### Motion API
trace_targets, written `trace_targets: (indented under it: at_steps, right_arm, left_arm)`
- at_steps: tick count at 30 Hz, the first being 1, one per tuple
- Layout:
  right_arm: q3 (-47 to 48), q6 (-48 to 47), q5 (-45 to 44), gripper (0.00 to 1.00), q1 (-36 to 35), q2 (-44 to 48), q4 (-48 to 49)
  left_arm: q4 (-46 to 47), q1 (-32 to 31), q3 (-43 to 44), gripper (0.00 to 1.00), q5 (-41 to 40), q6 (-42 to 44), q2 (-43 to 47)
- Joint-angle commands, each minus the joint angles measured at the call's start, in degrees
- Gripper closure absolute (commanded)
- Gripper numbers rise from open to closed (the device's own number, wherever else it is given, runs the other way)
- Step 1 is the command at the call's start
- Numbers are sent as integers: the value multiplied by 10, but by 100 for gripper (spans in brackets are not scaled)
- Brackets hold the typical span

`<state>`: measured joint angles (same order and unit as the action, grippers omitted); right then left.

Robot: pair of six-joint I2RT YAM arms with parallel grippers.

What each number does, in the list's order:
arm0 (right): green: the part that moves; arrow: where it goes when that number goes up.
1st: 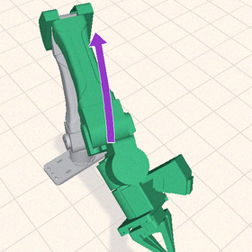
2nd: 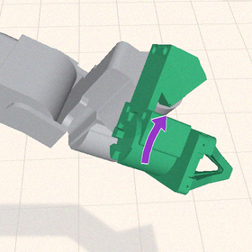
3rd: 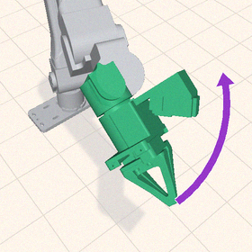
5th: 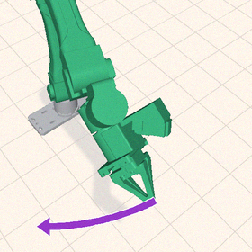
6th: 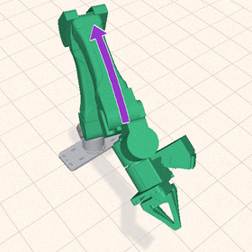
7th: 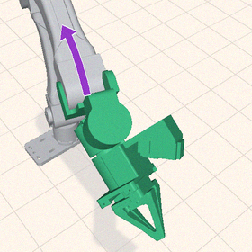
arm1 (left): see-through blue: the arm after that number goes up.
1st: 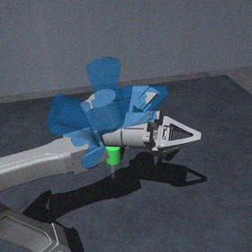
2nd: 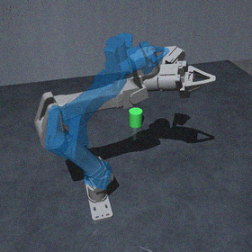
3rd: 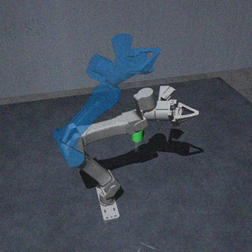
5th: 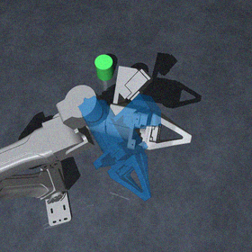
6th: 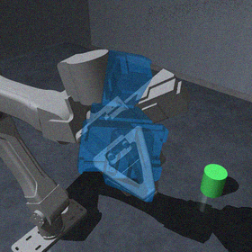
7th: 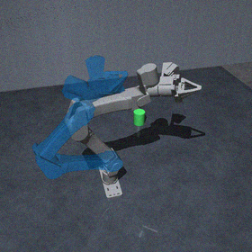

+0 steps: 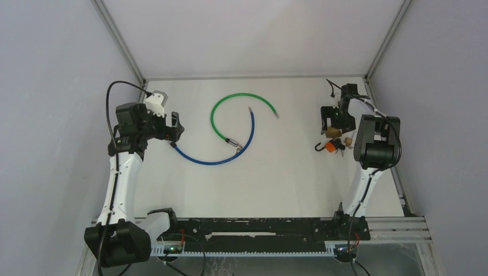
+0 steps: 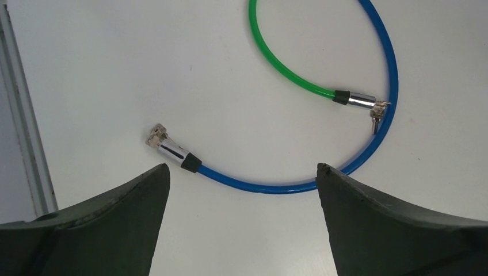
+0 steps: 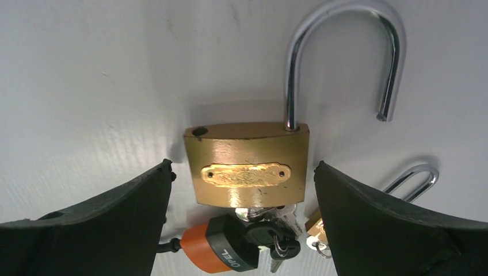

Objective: Lock with the key
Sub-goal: Pick up the lock from the center of the board.

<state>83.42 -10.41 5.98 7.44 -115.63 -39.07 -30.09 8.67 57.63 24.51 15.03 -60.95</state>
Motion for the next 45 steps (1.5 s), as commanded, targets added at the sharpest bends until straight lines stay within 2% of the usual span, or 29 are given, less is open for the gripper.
trace_targets:
  at_steps: [1, 8, 13, 15, 19, 23, 26, 31, 40, 45]
  right_arm:
    - [14, -1, -14, 1, 10, -6, -19]
    - [13, -2, 8, 1, 10, -14, -26]
    - [14, -5, 17, 14, 13, -25, -24]
    - [14, -11, 19, 25, 11, -22, -28]
    - [13, -19, 27, 57, 5, -20, -28]
    - [1, -33, 37, 78, -16, 9, -8]
    - [-26, -22, 54, 87, -43, 49, 33]
    - [-64, 4, 44, 93, -102, 96, 78]
    - [-91, 60, 52, 96, -215, 118, 90]
    - [-133, 101, 63, 98, -279, 155, 145]
  left_arm:
    - [-11, 2, -2, 1, 30, 13, 19]
    - [-13, 1, 0, 2, 33, 9, 18]
    - [-17, 1, 4, 3, 34, 9, 20]
    - [-23, 1, 8, 3, 35, 13, 19]
    - [-26, 1, 14, 3, 39, 11, 15]
    - [-31, 1, 21, 4, 51, 4, 17]
    - [-37, 1, 22, 5, 58, -4, 19]
    - [-38, -1, 14, 7, 74, -33, 22]
    - [-25, -16, -4, 11, 105, -91, 17]
    - [6, -30, -38, 14, 128, -143, 14]
